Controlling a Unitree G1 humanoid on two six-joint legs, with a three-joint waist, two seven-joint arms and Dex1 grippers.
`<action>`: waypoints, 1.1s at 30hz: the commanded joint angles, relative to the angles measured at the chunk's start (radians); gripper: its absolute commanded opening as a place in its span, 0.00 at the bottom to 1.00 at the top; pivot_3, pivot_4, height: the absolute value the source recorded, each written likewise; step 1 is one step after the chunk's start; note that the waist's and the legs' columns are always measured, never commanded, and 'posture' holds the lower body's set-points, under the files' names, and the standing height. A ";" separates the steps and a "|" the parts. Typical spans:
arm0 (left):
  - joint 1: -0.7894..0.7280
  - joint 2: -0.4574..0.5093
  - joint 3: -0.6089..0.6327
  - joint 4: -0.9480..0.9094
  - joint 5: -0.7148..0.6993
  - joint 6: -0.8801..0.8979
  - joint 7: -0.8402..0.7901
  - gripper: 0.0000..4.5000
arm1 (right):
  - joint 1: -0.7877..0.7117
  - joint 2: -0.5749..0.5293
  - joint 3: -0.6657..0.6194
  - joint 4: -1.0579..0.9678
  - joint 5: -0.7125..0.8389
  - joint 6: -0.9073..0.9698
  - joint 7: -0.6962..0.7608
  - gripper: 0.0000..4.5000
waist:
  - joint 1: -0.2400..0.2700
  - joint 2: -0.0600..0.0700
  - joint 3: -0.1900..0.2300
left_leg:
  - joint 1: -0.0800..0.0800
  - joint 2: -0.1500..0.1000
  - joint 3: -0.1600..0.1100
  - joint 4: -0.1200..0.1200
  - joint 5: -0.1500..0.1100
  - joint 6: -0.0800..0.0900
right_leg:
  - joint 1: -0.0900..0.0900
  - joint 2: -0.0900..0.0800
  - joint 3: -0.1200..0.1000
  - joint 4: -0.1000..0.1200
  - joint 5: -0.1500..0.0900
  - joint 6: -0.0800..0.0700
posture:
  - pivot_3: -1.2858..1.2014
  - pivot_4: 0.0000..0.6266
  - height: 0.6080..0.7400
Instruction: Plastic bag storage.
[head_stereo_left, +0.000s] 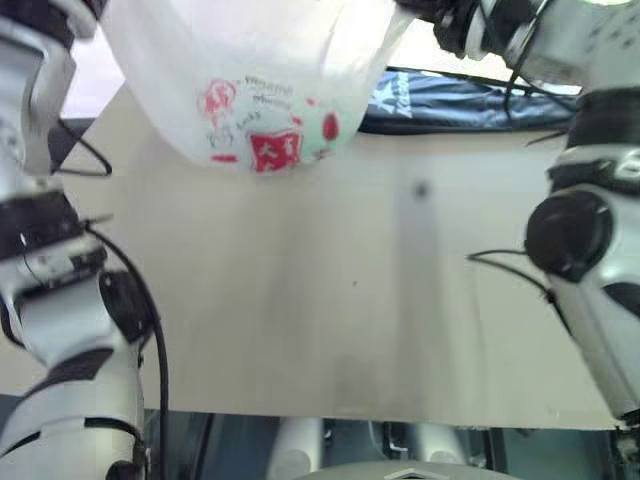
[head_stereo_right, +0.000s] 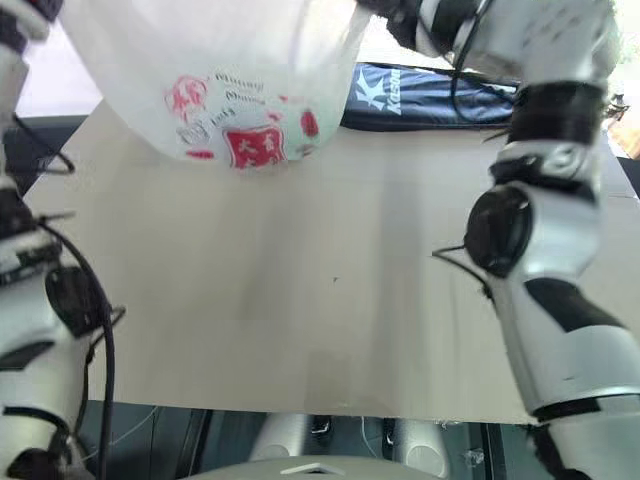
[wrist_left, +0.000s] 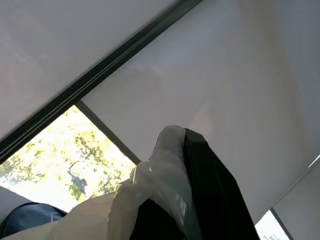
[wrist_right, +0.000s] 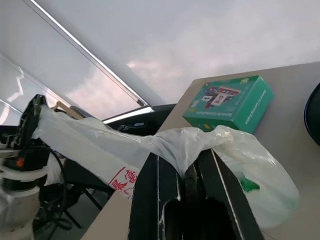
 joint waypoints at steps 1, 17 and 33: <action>-0.130 0.015 0.009 0.100 0.113 -0.018 -0.104 0.02 | -0.086 -0.102 -0.037 -0.032 0.037 0.025 -0.018 0.00 | -0.002 0.000 0.000 | -0.001 0.000 0.000 -0.001 0.000 0.000 | -0.001 0.000 -0.001 -0.001 0.000 0.000 | 0.52 0.24 1.00; -0.059 -0.137 -0.040 0.068 0.396 0.092 -0.267 0.02 | 0.051 -0.206 -0.028 -0.438 0.077 0.256 -0.192 0.00 | -0.019 0.002 0.001 | -0.003 0.000 0.001 0.000 0.000 0.000 | -0.005 -0.004 -0.001 0.000 0.000 0.000 | 0.52 0.24 1.00; 0.539 -0.196 0.015 -0.485 0.398 0.250 -0.192 0.02 | 0.882 -0.270 0.108 -1.204 0.232 0.438 -0.233 0.00 | -0.010 0.005 -0.001 | 0.001 0.001 0.001 0.002 0.000 0.000 | 0.000 -0.005 0.005 0.001 0.000 0.000 | 0.52 0.24 1.00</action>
